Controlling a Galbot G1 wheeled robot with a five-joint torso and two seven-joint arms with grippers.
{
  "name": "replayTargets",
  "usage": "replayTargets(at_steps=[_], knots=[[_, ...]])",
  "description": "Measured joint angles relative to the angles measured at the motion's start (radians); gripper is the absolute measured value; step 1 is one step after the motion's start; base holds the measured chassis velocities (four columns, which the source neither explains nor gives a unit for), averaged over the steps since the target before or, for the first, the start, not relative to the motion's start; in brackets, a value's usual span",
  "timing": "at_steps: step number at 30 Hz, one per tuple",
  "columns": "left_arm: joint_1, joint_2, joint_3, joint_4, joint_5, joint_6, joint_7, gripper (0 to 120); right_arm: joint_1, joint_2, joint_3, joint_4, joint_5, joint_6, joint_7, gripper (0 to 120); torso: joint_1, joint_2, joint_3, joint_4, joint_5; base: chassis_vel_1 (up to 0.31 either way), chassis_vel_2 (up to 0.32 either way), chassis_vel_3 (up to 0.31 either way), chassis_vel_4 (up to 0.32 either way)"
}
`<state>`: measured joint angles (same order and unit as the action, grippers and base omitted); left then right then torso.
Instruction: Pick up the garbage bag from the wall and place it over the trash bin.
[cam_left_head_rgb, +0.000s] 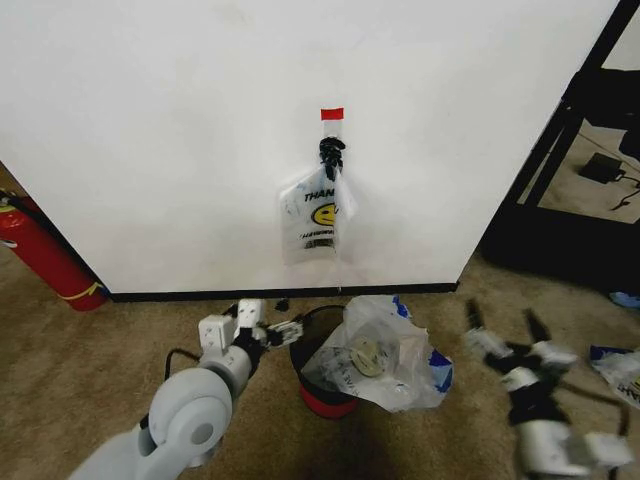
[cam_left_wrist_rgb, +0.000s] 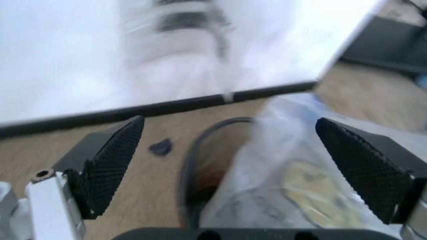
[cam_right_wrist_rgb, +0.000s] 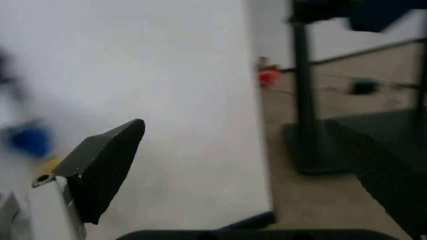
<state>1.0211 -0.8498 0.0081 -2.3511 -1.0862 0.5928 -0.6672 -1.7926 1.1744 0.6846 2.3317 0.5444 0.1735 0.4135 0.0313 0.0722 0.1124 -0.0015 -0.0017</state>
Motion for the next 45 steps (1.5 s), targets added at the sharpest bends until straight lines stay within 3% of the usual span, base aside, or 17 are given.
replayTargets(at_steps=[3,9,14,18,22,24,30,38,45], knots=[[-0.078,0.013,0.054,-0.013,-0.030,0.031,-0.005,100,0.023,0.014,0.044,0.008,0.047,-0.045,0.058,100,0.000,0.000,0.000,-0.0001,-0.0001,0.000,0.000,0.000,0.000],[-0.320,0.005,0.269,-0.005,-0.180,0.137,-0.123,100,0.029,0.093,0.111,0.024,0.057,-0.091,0.138,100,0.000,0.000,0.000,-0.0003,-0.0002,0.000,0.000,0.000,0.000],[-0.441,0.003,0.374,0.013,-0.261,0.148,-0.203,100,0.019,0.117,0.117,0.011,0.032,-0.081,0.135,100,0.000,0.000,0.000,0.0001,-0.0003,0.000,0.000,0.000,0.000],[-0.583,-0.022,0.458,0.058,-0.292,0.149,-0.202,100,0.036,0.102,0.128,-0.021,0.034,-0.077,0.130,100,0.000,0.000,0.000,0.0000,-0.0001,0.000,0.000,0.000,0.000],[-0.812,-0.129,0.626,0.184,-0.316,0.148,-0.160,100,0.090,0.069,0.145,-0.077,0.074,-0.084,0.131,100,0.000,0.000,0.000,-0.0003,0.0007,0.000,0.000,0.000,0.000],[-0.851,-0.180,0.693,0.221,-0.311,0.147,-0.157,100,0.098,0.072,0.138,-0.084,0.073,-0.086,0.132,100,0.000,0.000,0.000,-0.0004,0.0004,0.000,0.000,0.000,0.000],[-0.878,-0.268,0.805,0.269,-0.308,0.146,-0.173,100,0.081,0.080,0.129,-0.108,0.063,-0.086,0.128,100,0.000,0.000,0.000,-0.0002,0.0004,0.000,0.000,0.000,0.000],[-0.839,-0.312,0.829,0.303,-0.285,0.145,-0.147,100,0.066,0.075,0.088,-0.132,0.038,-0.077,0.120,100,0.000,0.000,0.000,0.0000,0.0000,0.000,0.000,0.000,0.000],[-0.768,-0.326,0.830,0.366,-0.075,0.125,-0.023,100,0.073,0.072,0.032,-0.115,0.004,-0.075,0.120,100,0.000,0.000,0.000,0.0000,-0.0003,0.000,0.000,0.000,0.000]])
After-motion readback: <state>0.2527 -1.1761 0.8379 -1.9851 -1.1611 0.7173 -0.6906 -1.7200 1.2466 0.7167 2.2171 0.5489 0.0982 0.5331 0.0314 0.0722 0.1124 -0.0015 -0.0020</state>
